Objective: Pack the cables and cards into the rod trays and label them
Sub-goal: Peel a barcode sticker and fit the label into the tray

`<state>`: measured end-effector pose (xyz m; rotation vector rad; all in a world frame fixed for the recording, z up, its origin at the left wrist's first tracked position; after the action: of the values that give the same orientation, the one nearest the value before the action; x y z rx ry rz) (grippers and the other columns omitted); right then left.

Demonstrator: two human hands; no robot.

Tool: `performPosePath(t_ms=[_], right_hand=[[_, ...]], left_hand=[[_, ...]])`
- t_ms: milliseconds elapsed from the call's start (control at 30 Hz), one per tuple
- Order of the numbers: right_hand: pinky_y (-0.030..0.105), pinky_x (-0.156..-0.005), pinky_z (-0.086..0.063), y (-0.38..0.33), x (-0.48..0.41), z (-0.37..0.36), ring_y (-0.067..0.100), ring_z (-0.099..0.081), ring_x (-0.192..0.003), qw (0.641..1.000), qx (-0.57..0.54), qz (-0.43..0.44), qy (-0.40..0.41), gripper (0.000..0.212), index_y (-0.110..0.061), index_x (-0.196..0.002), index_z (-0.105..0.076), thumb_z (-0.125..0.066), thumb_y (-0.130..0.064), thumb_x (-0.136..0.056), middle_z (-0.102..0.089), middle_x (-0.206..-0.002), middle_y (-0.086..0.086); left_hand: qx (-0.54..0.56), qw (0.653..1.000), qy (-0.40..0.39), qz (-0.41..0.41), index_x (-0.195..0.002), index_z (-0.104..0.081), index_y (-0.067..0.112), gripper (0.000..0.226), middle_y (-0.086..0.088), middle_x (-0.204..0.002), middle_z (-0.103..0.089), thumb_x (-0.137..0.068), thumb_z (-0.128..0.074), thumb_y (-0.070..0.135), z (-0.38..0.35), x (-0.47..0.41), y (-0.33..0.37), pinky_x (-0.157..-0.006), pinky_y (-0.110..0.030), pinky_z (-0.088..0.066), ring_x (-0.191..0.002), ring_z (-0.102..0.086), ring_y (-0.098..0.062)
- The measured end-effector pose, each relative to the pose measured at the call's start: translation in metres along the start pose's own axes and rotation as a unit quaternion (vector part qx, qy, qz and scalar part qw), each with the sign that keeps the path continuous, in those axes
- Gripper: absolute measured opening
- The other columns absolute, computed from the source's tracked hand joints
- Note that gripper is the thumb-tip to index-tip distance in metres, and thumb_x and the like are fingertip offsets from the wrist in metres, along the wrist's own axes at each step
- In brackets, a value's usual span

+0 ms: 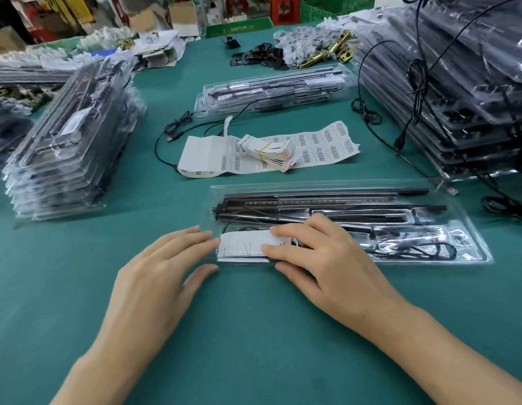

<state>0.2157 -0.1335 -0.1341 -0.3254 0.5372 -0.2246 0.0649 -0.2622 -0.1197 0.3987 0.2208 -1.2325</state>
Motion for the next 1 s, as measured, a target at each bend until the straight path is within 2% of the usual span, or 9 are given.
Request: performPosePath(t_ms=[133,267,500,567,633,733,867,1000], right_hand=[[0.038,-0.086,-0.051,0.000,0.000,-0.002,0.022,-0.055,-0.092,1.000,0.005,0.005,0.008,0.022,-0.022,-0.113,-0.077,-0.075,-0.021,-0.092,-0.069,-0.122,-0.005],[0.040,-0.083,-0.051,-0.001,-0.001,-0.003,0.023,-0.058,-0.093,1.000,0.019,0.004,0.004,0.021,-0.024,-0.112,-0.077,-0.076,-0.025,-0.091,-0.070,-0.120,-0.007],[0.040,-0.078,-0.050,-0.008,-0.001,-0.003,0.023,-0.059,-0.092,0.995,0.095,0.017,0.007,0.023,-0.026,-0.108,-0.075,-0.081,-0.028,-0.086,-0.070,-0.120,-0.008],[0.040,-0.081,-0.049,-0.012,-0.001,-0.004,0.024,-0.059,-0.096,0.991,0.128,0.025,0.006,0.022,-0.025,-0.106,-0.074,-0.081,-0.028,-0.085,-0.069,-0.119,-0.007],[0.042,-0.090,-0.049,-0.016,-0.001,-0.007,0.027,-0.059,-0.111,0.986,0.160,0.038,0.002,0.018,-0.022,-0.104,-0.072,-0.079,-0.024,-0.088,-0.068,-0.122,-0.004],[0.044,-0.102,-0.050,-0.017,-0.002,-0.011,0.029,-0.057,-0.130,0.989,0.145,0.042,-0.010,0.017,-0.018,-0.106,-0.073,-0.077,-0.019,-0.089,-0.066,-0.135,0.002],[0.041,-0.102,-0.052,-0.017,-0.003,-0.013,0.026,-0.062,-0.126,0.989,0.143,0.044,-0.015,0.019,-0.018,-0.106,-0.074,-0.079,-0.020,-0.088,-0.068,-0.132,0.002],[0.037,-0.097,-0.055,-0.023,-0.002,-0.017,0.025,-0.063,-0.125,0.979,0.194,0.059,-0.031,0.018,-0.017,-0.106,-0.074,-0.077,-0.015,-0.088,-0.069,-0.131,0.003]], left_hand=[[-0.003,1.000,-0.014,-0.022,-0.113,-0.077,0.028,0.028,0.020,-0.119,-0.071,-0.093,-0.060,0.040,-0.006,-0.001,-0.006,-0.094,-0.026,-0.048,-0.122,-0.063,-0.006],[-0.024,0.998,-0.002,-0.055,-0.102,-0.079,0.027,0.020,0.018,-0.116,-0.073,-0.095,-0.061,0.033,-0.008,-0.002,-0.003,-0.092,-0.028,-0.046,-0.120,-0.065,-0.009],[-0.024,0.997,-0.003,-0.071,-0.100,-0.078,0.024,0.018,0.017,-0.117,-0.073,-0.095,-0.062,0.027,-0.007,0.001,0.001,-0.089,-0.032,-0.049,-0.124,-0.063,-0.007],[-0.033,0.996,-0.008,-0.078,-0.098,-0.078,0.022,0.020,0.015,-0.117,-0.074,-0.095,-0.059,0.027,-0.007,0.001,0.003,-0.088,-0.033,-0.049,-0.123,-0.064,-0.009],[-0.044,0.995,-0.016,-0.083,-0.100,-0.078,0.021,0.022,0.013,-0.118,-0.074,-0.095,-0.057,0.028,-0.007,0.002,0.006,-0.087,-0.034,-0.050,-0.124,-0.064,-0.010],[-0.043,0.995,-0.025,-0.084,-0.101,-0.077,0.021,0.026,0.012,-0.118,-0.074,-0.095,-0.053,0.028,-0.005,0.003,0.008,-0.087,-0.035,-0.051,-0.124,-0.064,-0.011],[-0.033,0.995,-0.046,-0.088,-0.105,-0.075,0.021,0.032,0.013,-0.122,-0.072,-0.097,-0.046,0.031,-0.007,0.005,0.007,-0.092,-0.032,-0.045,-0.127,-0.062,-0.010],[-0.057,0.991,-0.046,-0.108,-0.108,-0.074,0.021,0.033,0.011,-0.124,-0.072,-0.098,-0.043,0.027,-0.003,0.008,0.012,-0.094,-0.032,-0.040,-0.126,-0.063,-0.012]])
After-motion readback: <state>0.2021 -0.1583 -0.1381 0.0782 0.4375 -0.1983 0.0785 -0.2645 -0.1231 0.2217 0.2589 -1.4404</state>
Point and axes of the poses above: each hand's wrist, its own x-axis away from the middle knuckle, its own z-axis out of the back of the hand, y = z × x, the point moved 9 cm from there along -x, towards the middle knuckle
